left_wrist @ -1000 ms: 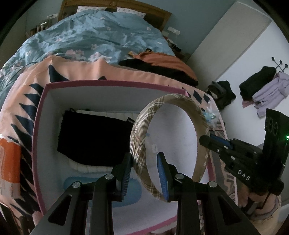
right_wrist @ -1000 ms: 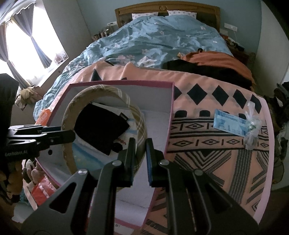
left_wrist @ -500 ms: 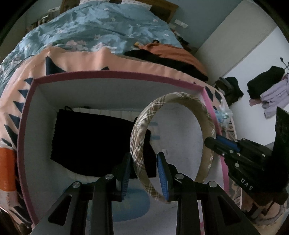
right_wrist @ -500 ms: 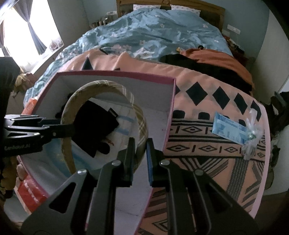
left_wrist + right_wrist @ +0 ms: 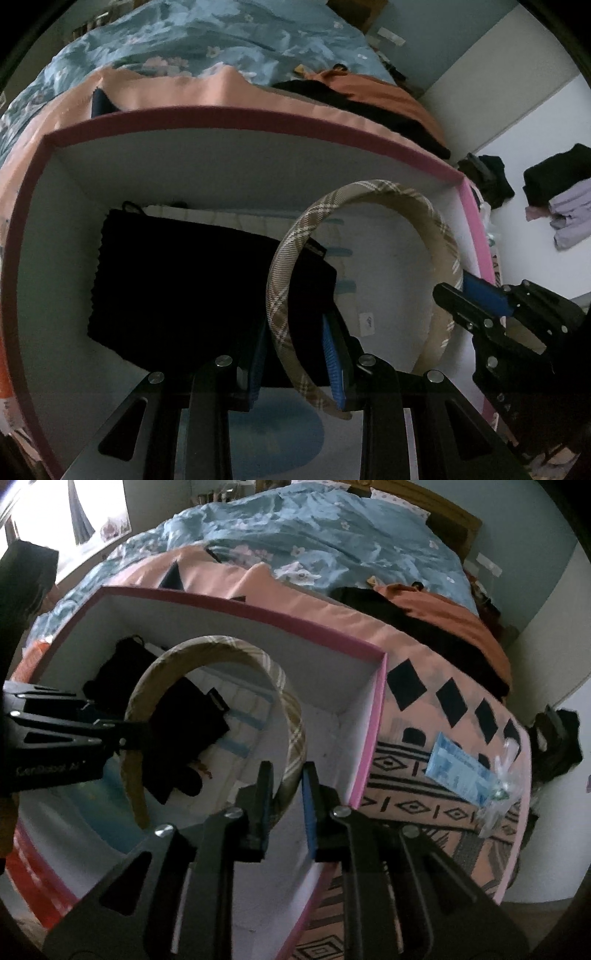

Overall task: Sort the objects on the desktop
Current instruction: 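Lower the headband into the box beside the black cloth and open the left gripper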

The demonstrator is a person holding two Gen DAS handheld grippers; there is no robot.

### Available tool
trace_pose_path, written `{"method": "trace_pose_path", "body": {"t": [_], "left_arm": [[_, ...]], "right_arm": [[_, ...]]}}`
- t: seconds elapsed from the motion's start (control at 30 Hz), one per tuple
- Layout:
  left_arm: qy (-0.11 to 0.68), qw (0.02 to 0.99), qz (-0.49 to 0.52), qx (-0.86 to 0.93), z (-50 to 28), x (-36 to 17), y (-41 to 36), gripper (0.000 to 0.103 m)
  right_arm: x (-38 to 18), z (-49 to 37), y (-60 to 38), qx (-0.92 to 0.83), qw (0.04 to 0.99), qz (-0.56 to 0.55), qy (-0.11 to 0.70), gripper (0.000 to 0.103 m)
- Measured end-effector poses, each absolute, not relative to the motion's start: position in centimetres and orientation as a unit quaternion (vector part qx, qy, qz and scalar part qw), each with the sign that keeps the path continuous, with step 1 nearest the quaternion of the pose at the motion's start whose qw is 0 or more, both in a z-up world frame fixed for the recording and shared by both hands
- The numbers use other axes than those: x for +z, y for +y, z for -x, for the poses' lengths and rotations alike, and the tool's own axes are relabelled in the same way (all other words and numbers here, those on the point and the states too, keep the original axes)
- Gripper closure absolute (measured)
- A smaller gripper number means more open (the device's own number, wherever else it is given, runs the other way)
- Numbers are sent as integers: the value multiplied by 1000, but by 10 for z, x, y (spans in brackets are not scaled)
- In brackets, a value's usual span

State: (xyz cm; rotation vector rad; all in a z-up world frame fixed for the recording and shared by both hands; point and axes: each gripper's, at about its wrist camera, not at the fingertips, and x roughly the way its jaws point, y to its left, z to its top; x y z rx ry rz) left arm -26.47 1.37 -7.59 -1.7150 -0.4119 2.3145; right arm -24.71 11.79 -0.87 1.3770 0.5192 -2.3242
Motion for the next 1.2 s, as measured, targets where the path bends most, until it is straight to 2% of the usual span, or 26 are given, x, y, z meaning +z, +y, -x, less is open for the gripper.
{"method": "trace_pose_path", "body": {"t": [0.1,0.2,0.3,0.57,0.67,0.8,0.87,1.2], "left_arm": [[-143,114,595,783,268,-83,15,75],[-140,114,601,778,267,-88,19,75],[-138,113,606,775,268,-89,22,75],[-122,101,620,768,269,-97,29,75],[-125,85,626,765,271,-101,30,81],[-142,59,626,765,272,-103,28,88],[-154,48,623,765,272,-103,26,89],[-220,23,605,765,271,-104,23,89]], "right_arm": [[-10,250,114,-830,187,-484,204,80],[-8,252,114,-834,185,-479,201,73],[-5,251,117,-841,191,-469,190,70],[13,235,137,-850,219,-462,127,70],[18,224,143,-852,224,-458,119,69],[21,212,151,-852,231,-457,106,64],[22,208,155,-853,234,-457,97,60],[24,197,170,-858,233,-452,72,59]]}}
